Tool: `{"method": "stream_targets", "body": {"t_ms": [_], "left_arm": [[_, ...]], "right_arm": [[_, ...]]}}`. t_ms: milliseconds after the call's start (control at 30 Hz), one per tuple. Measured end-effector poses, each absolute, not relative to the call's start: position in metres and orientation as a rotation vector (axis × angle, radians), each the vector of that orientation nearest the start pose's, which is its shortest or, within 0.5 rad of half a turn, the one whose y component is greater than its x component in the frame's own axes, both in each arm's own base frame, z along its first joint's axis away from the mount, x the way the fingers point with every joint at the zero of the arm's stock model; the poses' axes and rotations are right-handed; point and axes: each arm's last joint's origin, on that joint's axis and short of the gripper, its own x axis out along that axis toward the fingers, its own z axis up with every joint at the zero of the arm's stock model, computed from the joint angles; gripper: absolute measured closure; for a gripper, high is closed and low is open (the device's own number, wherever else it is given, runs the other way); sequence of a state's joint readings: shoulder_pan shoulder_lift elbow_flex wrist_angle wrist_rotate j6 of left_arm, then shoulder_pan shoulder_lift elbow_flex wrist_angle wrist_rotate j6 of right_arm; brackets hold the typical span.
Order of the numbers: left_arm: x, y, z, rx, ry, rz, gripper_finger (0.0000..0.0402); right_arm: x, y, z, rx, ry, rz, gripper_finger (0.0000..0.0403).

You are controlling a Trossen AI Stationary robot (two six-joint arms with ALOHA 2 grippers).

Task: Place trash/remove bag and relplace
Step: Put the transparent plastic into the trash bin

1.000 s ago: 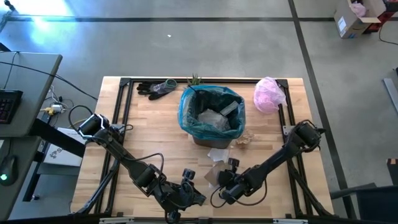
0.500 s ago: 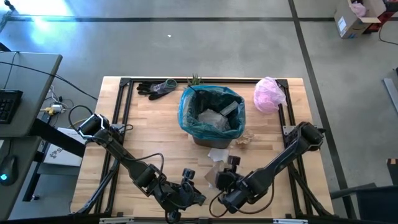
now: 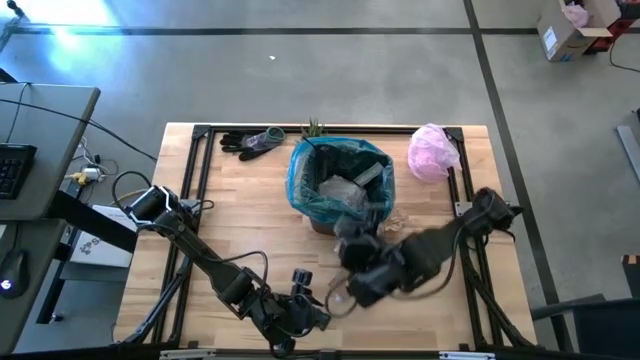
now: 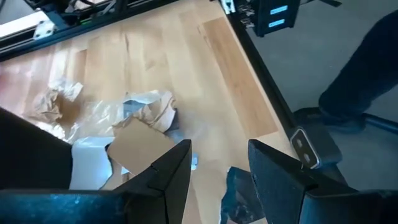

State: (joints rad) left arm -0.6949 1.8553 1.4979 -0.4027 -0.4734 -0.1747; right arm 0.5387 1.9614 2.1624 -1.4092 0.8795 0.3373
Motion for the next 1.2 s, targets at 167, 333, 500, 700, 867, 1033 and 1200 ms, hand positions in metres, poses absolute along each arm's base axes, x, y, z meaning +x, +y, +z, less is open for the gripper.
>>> {"method": "stream_targets", "body": {"t_ms": [167, 333, 500, 700, 867, 1033, 1200], "left_arm": [[0.323, -0.255, 0.263, 0.242, 0.645, -0.132, 0.026], [0.321, -0.257, 0.258, 0.248, 0.641, -0.122, 0.026], [0.318, -0.255, 0.243, 0.218, 0.669, -0.106, 0.026], [0.315, -0.255, 0.233, 0.192, 0.67, -0.1, 0.026], [0.313, -0.256, 0.23, 0.182, 0.668, -0.102, 0.026], [0.312, -0.257, 0.229, 0.186, 0.672, -0.107, 0.026], [0.312, -0.256, 0.229, 0.192, 0.676, -0.103, 0.026]], "right_arm": [[0.339, 0.143, 0.426, -0.45, 0.746, -0.459, 0.0403], [0.328, 0.091, 0.45, -0.318, 0.723, -0.471, 0.0403], [0.319, 0.042, 0.447, -0.139, 0.829, -0.537, 0.0403], [0.332, 0.019, 0.426, 0.004, 0.929, -0.447, 0.0398], [0.338, 0.017, 0.408, 0.027, 0.984, -0.442, 0.0342], [0.338, 0.018, 0.407, 0.019, 0.973, -0.491, 0.0258], [0.327, 0.031, 0.424, -0.024, 0.873, -0.514, 0.02]]}}
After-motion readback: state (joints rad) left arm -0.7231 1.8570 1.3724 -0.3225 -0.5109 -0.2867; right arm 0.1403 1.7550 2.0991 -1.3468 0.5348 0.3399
